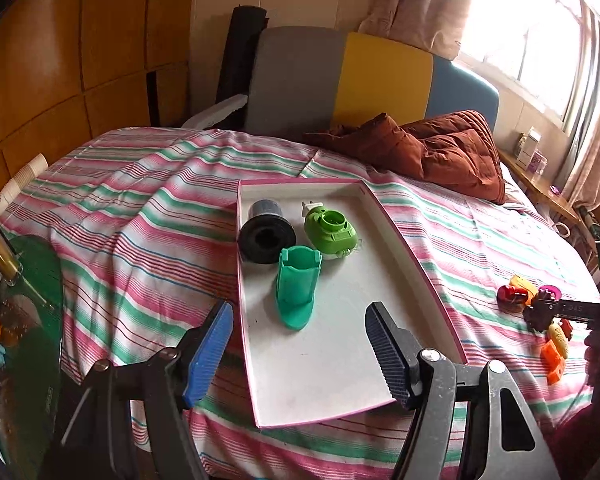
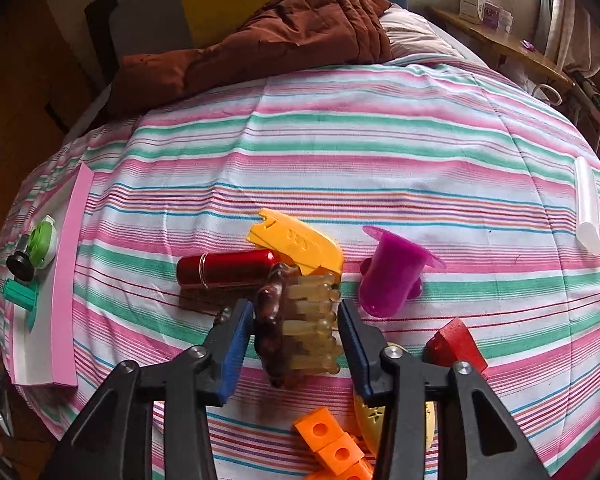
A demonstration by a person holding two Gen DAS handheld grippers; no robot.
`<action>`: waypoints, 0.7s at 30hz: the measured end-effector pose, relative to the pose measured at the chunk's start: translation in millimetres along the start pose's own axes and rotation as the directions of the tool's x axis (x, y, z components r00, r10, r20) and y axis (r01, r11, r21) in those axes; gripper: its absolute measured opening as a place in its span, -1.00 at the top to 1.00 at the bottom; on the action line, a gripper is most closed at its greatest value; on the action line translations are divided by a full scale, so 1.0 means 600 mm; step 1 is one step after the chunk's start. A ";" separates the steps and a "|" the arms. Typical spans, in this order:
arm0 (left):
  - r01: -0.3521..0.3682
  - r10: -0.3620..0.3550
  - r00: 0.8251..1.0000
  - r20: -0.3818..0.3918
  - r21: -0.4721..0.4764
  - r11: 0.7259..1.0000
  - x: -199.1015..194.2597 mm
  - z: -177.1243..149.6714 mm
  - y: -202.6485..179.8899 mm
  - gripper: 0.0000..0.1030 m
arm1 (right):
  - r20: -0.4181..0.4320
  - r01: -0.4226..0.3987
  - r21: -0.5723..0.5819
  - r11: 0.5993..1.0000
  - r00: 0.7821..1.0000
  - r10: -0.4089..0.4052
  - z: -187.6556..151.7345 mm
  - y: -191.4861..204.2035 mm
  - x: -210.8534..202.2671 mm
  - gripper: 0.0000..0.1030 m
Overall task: Organize rigid objects
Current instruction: 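Carry the brown comb into the tray with the right tool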
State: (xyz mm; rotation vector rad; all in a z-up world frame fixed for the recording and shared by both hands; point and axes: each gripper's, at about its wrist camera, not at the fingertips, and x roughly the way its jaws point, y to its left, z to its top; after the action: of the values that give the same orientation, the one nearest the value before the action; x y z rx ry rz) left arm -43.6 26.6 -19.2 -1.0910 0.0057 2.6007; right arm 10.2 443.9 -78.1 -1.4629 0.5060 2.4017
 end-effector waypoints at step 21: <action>-0.009 0.010 0.999 -0.037 0.021 1.000 0.006 -0.026 -0.001 -0.35 | 0.121 -0.079 -0.017 0.997 0.989 0.081 0.000 0.018 -0.046 0.18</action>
State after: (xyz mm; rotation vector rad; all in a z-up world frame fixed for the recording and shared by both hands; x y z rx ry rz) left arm -35.2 26.1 -32.9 -1.1343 0.0468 2.5821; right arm 18.0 432.8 -51.6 -1.3145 0.5320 2.5413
